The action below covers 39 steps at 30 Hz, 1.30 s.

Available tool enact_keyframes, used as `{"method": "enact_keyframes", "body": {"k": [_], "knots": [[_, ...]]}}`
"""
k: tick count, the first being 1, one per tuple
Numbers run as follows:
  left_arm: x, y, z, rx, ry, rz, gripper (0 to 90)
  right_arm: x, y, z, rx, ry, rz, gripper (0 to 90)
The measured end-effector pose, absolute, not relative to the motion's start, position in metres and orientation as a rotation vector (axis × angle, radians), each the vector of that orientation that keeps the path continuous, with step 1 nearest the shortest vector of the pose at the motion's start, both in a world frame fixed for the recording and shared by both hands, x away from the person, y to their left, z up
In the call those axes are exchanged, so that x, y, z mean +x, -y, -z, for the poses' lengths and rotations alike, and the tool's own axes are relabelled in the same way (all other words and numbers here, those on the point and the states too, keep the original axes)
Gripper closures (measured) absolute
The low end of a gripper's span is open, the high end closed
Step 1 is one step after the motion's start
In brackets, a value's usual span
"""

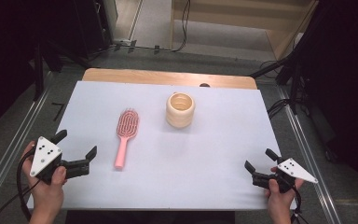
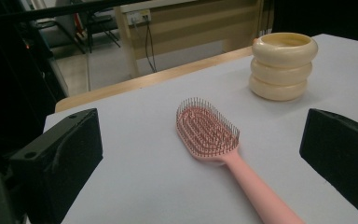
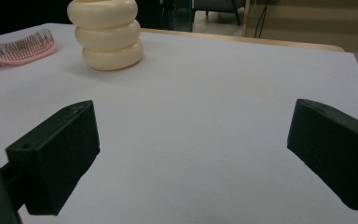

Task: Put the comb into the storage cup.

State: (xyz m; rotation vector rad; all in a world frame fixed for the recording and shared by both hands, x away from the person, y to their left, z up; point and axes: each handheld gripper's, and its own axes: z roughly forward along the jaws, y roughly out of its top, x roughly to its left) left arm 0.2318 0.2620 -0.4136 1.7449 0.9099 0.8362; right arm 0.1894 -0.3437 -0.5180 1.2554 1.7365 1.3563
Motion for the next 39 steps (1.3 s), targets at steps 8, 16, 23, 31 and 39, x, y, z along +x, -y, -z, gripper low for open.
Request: {"method": "enact_keyframes", "body": {"k": [8,16,23,31,39], "knots": [[0.242,-0.249,0.409,1.768,-0.892,-0.817,0.0,0.189,0.343,0.518,1.256,-1.734,-1.358,0.7],[0.254,-0.237,0.408,1.786,-0.888,-0.790,0.0,0.189,0.343,0.518,1.255,-1.730,-1.358,0.7],[0.267,-0.225,0.406,1.819,-0.896,-0.758,0.0,0.189,0.342,0.518,1.254,-1.733,-1.348,0.7],[0.281,-0.218,0.406,1.864,-0.945,-0.678,0.0,0.189,0.343,0.518,1.258,-1.731,-1.349,0.7],[0.296,-0.213,0.411,1.933,-1.020,-0.597,0.0,0.189,0.343,0.518,1.263,-1.731,-1.351,0.7]]}}
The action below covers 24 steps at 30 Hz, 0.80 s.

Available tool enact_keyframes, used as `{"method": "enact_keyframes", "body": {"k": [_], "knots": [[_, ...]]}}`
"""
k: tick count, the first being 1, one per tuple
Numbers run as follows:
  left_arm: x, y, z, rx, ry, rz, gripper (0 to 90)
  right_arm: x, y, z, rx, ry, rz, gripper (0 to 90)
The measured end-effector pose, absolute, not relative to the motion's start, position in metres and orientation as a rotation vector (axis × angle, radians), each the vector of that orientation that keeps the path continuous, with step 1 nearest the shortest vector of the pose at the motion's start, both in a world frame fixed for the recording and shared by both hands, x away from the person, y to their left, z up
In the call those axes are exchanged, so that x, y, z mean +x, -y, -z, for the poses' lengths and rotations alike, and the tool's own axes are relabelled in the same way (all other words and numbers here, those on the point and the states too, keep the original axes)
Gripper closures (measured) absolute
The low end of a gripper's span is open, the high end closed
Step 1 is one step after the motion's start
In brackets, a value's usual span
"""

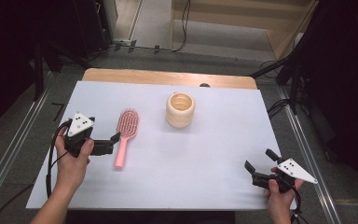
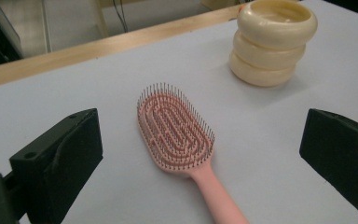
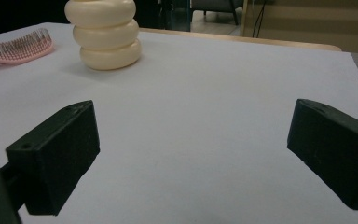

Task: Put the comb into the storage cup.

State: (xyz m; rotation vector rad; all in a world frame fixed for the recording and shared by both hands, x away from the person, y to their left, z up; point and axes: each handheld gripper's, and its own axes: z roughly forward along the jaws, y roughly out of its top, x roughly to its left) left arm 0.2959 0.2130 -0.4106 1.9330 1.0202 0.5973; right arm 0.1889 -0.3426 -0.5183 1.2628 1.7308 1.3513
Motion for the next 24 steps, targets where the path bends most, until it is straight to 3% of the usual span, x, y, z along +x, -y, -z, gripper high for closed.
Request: {"method": "enact_keyframes", "body": {"k": [7,24], "knots": [[0.309,-0.207,0.421,2.011,-1.081,-0.493,0.0,0.189,0.342,0.518,1.266,-1.730,-1.349,0.7],[0.324,-0.193,0.436,2.104,-1.206,-0.393,1.5,0.189,0.342,0.519,1.265,-1.730,-1.343,0.7]]}}
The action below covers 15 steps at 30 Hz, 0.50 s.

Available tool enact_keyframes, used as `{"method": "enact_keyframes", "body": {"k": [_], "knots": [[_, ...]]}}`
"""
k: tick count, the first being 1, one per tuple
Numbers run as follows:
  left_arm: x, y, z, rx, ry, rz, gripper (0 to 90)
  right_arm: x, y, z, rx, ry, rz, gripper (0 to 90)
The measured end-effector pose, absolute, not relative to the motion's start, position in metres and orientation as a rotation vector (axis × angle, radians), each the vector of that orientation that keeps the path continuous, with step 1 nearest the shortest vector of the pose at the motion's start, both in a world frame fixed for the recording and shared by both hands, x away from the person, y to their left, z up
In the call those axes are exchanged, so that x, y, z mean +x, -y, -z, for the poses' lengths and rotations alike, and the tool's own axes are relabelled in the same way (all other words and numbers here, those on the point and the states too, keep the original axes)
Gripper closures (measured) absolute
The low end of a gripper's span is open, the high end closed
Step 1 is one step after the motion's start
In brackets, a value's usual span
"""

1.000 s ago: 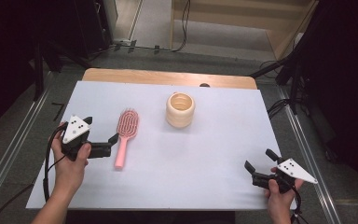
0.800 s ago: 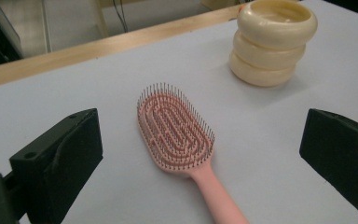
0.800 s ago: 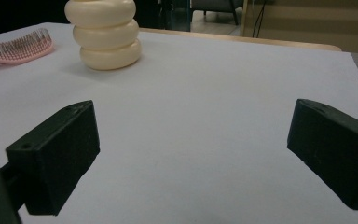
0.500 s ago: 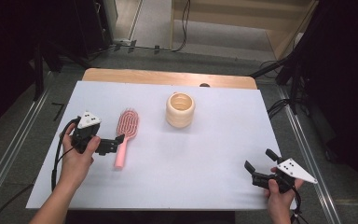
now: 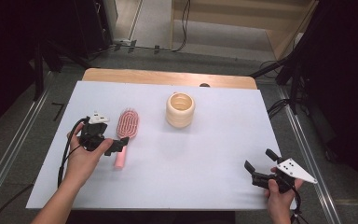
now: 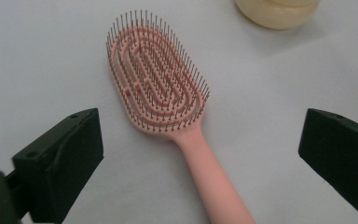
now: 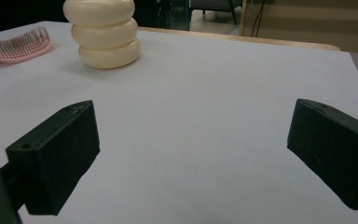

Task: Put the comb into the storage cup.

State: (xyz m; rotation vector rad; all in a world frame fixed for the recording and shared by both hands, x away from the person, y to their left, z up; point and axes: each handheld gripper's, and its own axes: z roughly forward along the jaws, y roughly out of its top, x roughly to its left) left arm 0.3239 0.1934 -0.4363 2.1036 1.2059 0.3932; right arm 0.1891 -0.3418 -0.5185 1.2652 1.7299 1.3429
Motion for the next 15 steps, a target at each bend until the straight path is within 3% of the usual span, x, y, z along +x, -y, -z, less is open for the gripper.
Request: {"method": "enact_keyframes", "body": {"k": [7,15], "knots": [[0.3284,-0.1880,0.4411,2.126,-1.303,-0.409,14.0,0.1893,0.3418,0.5186,1.261,-1.730,-1.340,0.7],[0.3324,-0.1852,0.4462,2.154,-1.353,-0.387,17.2,0.1895,0.3416,0.5187,1.262,-1.729,-1.337,0.7]]}}
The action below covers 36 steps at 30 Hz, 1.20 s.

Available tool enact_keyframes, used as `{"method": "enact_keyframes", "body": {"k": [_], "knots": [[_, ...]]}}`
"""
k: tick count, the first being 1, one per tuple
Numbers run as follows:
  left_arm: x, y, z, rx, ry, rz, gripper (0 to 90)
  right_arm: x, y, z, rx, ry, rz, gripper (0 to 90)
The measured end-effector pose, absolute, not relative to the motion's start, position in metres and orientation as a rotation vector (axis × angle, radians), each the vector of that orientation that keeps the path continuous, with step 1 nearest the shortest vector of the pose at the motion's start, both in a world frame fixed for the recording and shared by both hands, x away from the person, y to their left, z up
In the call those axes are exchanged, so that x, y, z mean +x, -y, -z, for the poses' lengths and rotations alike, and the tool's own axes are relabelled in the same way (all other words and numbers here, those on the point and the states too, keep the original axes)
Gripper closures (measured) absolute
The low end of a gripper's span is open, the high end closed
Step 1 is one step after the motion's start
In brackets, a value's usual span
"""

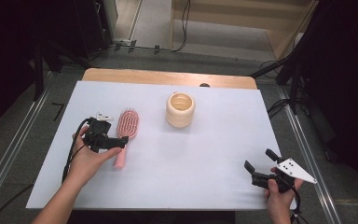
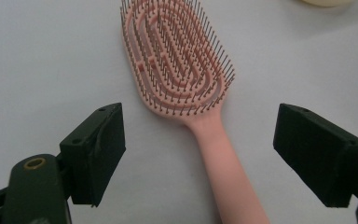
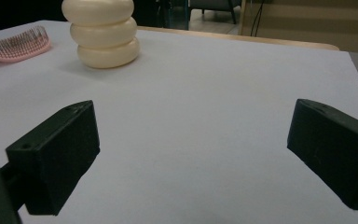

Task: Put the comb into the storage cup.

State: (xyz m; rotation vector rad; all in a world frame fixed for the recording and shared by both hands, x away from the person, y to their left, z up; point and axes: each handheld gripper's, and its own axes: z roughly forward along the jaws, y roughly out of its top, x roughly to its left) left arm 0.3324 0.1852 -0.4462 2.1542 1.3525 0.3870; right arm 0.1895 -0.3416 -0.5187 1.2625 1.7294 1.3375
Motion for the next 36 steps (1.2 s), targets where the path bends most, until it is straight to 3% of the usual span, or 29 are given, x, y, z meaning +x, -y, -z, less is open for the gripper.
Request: {"method": "enact_keyframes", "body": {"k": [11,21,36], "knots": [[0.335,-0.182,0.453,2.212,-1.393,-0.365,26.0,0.190,0.341,0.519,1.265,-1.730,-1.336,0.7],[0.337,-0.175,0.456,2.215,-1.481,-0.194,30.7,0.189,0.341,0.519,1.267,-1.732,-1.333,0.7],[0.343,-0.166,0.465,2.263,-1.540,-0.203,47.9,0.190,0.341,0.519,1.264,-1.731,-1.326,0.7]]}}
